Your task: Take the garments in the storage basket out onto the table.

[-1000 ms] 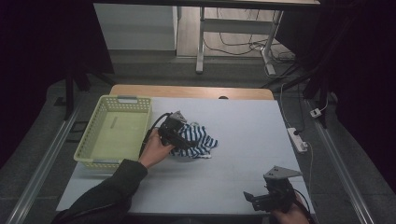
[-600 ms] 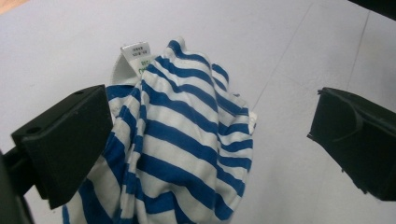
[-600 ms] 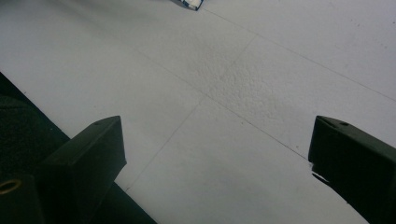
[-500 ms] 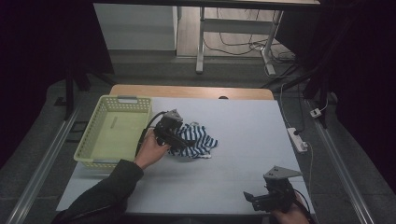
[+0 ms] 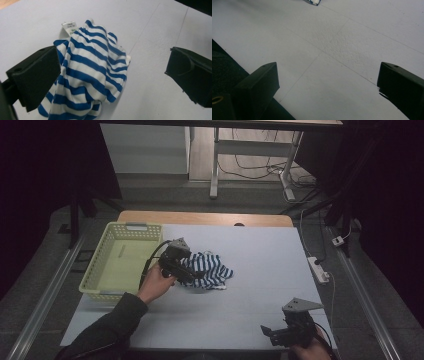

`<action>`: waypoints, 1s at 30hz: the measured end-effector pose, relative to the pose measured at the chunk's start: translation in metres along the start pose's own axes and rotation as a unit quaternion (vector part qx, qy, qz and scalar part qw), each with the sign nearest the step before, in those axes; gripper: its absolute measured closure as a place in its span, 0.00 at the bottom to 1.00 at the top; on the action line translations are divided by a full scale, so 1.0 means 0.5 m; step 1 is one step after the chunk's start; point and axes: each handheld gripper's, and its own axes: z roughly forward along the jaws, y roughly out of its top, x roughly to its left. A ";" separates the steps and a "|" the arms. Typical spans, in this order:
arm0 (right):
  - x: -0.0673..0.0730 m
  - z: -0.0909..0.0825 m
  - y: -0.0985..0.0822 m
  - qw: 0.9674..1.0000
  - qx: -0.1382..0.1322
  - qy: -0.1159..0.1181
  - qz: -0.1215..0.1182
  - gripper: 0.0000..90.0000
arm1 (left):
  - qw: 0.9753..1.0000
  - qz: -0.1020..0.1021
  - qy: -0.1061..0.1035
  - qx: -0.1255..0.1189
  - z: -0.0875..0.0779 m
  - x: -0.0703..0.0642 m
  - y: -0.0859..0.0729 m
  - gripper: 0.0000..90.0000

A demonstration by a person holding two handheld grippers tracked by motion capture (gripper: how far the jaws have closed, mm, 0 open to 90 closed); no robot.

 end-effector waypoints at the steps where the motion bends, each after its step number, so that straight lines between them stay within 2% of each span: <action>1: 0.000 0.000 0.000 1.000 0.000 0.000 0.000 0.04 | 1.000 -0.002 -0.001 -0.002 -0.003 0.000 -0.002 0.00; 7: 0.000 0.000 0.000 1.000 0.000 0.000 0.000 0.04 | 1.000 -0.005 -0.010 -0.005 -0.018 -0.001 -0.012 0.00; 21: -0.001 -0.001 0.000 1.000 -0.002 -0.001 0.007 0.04 | 0.999 -0.025 -0.016 -0.019 -0.063 -0.007 -0.046 0.00; 30: -0.001 -0.002 0.000 1.000 -0.003 -0.001 0.007 0.04 | 0.999 -0.039 -0.016 -0.031 -0.102 -0.014 -0.081 0.00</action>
